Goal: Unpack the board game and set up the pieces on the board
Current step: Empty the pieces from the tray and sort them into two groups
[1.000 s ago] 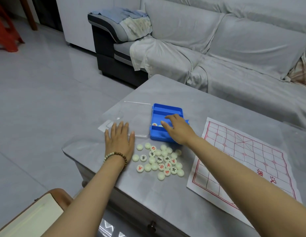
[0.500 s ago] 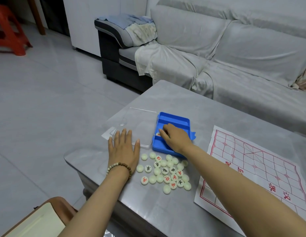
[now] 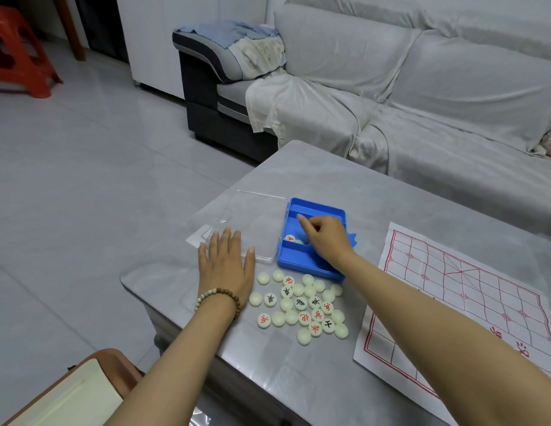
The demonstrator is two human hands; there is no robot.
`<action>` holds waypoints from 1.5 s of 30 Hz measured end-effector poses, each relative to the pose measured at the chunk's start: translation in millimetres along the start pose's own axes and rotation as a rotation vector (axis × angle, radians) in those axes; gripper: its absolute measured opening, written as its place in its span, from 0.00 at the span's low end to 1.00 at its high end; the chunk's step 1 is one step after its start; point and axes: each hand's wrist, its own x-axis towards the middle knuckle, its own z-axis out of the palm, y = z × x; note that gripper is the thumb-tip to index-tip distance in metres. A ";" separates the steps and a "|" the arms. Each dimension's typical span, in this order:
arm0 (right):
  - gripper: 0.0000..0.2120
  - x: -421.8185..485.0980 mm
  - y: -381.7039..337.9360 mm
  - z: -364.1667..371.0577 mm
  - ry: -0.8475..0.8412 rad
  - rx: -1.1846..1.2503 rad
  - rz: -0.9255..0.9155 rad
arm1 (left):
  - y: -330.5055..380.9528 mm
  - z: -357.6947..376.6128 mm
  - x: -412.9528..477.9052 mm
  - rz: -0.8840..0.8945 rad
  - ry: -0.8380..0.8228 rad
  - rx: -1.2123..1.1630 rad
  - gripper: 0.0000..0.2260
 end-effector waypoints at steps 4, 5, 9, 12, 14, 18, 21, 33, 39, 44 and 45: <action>0.26 -11.9 -9.2 -23.1 0.127 0.227 0.015 | 0.5 -0.3 0.1 -0.001 0.002 -0.006 0.24; 0.26 -20.7 -10.9 -29.0 0.123 0.249 0.000 | 0.9 -0.6 0.0 -0.002 0.003 -0.002 0.24; 0.26 -75.0 -1.6 -35.6 0.043 0.230 0.027 | 4.0 -3.4 -3.3 0.022 0.012 0.008 0.23; 0.25 -106.6 10.8 -28.1 -0.007 0.021 0.025 | 5.0 -5.5 -5.1 0.051 0.030 0.006 0.22; 0.23 -116.6 13.4 -23.6 -0.012 -0.137 -0.019 | 3.6 -6.6 -6.6 0.058 0.039 -0.011 0.22; 0.16 -128.7 11.4 -31.9 -0.015 -0.126 -0.025 | 2.4 -5.5 -7.4 0.064 0.047 -0.034 0.21; 0.17 -140.0 20.0 -47.2 -0.041 0.057 -0.003 | 2.5 -6.0 -6.8 0.067 0.040 -0.028 0.22; 0.30 -173.7 17.3 -44.6 -0.527 -0.328 -0.148 | 10.1 -9.2 -2.5 0.125 -0.244 0.095 0.23; 0.26 -127.5 -5.5 -46.5 -0.241 -0.145 -0.183 | 16.4 -7.8 8.6 0.131 -0.280 0.046 0.23; 0.21 -33.3 -13.7 -36.8 -0.305 -0.049 0.049 | 18.6 -4.8 13.2 0.121 -0.270 0.019 0.22; 0.20 -18.8 -13.8 -31.2 -0.351 -0.083 0.053 | 19.0 -4.7 13.0 0.121 -0.264 0.018 0.22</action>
